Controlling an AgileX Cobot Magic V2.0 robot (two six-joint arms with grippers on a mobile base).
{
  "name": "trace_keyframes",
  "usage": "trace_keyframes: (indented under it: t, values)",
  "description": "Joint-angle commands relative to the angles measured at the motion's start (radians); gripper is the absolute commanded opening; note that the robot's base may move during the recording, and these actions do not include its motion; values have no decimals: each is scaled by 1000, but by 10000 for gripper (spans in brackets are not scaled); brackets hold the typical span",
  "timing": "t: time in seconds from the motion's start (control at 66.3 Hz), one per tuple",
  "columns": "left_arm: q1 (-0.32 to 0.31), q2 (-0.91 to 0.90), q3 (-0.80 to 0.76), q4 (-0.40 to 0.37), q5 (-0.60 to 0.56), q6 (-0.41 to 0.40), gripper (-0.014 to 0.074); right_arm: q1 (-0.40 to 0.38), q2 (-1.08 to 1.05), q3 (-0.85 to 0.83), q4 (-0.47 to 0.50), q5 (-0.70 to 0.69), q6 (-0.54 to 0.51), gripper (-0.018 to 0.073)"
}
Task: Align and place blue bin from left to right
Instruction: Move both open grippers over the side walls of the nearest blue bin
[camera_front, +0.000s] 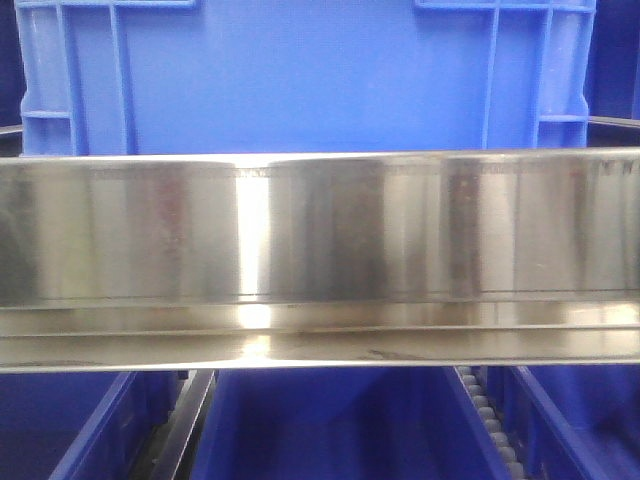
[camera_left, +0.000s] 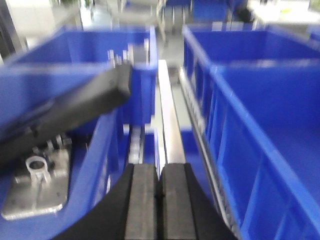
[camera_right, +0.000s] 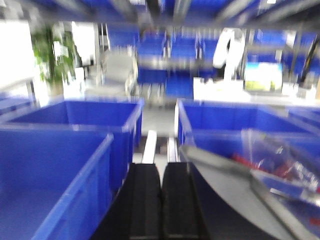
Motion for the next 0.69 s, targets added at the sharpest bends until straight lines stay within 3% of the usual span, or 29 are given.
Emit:
trace_keyframes:
  t: [0.0,0.106,0.407,0.528,0.679]
  values:
    - [2,83,-73,0,41,1,-111,-3,94,-85,-9,72,-1,-78]
    - [2,166,-124,0,34,1,-111,-3,197,-158,-9,157,-1,-78]
    - [2,259,-133,-2,17,1,-111,-3,276,-184,-9,193,-1,-78]
    - [2,269,-133,-72,-21,1,-111,-1,297,-219,-9,215,-1,-78]
    - [-15,303,-164,-135,-29,1,-111,11,385,-339,-9,402,-1,-78]
